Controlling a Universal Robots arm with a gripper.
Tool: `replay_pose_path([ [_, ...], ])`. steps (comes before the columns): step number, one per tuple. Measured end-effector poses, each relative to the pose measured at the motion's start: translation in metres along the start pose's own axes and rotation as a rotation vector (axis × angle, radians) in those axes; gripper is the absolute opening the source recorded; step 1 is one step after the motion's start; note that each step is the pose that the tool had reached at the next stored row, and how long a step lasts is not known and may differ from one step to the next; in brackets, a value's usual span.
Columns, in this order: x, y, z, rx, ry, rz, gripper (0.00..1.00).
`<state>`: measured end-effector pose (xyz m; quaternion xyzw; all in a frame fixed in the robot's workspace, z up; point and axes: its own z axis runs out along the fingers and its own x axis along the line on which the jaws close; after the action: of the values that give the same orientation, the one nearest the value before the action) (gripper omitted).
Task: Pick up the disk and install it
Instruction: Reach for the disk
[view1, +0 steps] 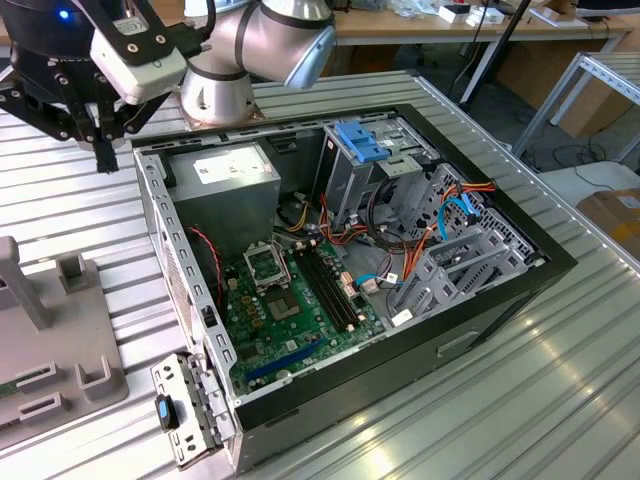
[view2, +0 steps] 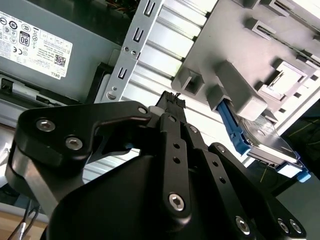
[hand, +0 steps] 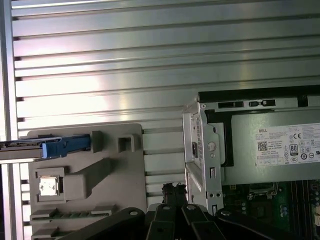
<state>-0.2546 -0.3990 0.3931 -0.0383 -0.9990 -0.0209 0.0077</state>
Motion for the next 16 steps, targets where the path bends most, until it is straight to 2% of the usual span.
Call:
replay_pose_path([
  [5,0.0148,-0.0011,0.0002,0.0000,-0.0024,0.000,0.11],
  [7,0.0169,-0.0013,0.0003,-0.0001,-0.0025,0.000,0.11],
  [9,0.0227,-0.0018,0.0003,-0.0001,-0.0025,0.000,0.11],
  [16,0.0354,-0.0028,0.0005,0.0000,-0.0026,0.000,0.11],
])
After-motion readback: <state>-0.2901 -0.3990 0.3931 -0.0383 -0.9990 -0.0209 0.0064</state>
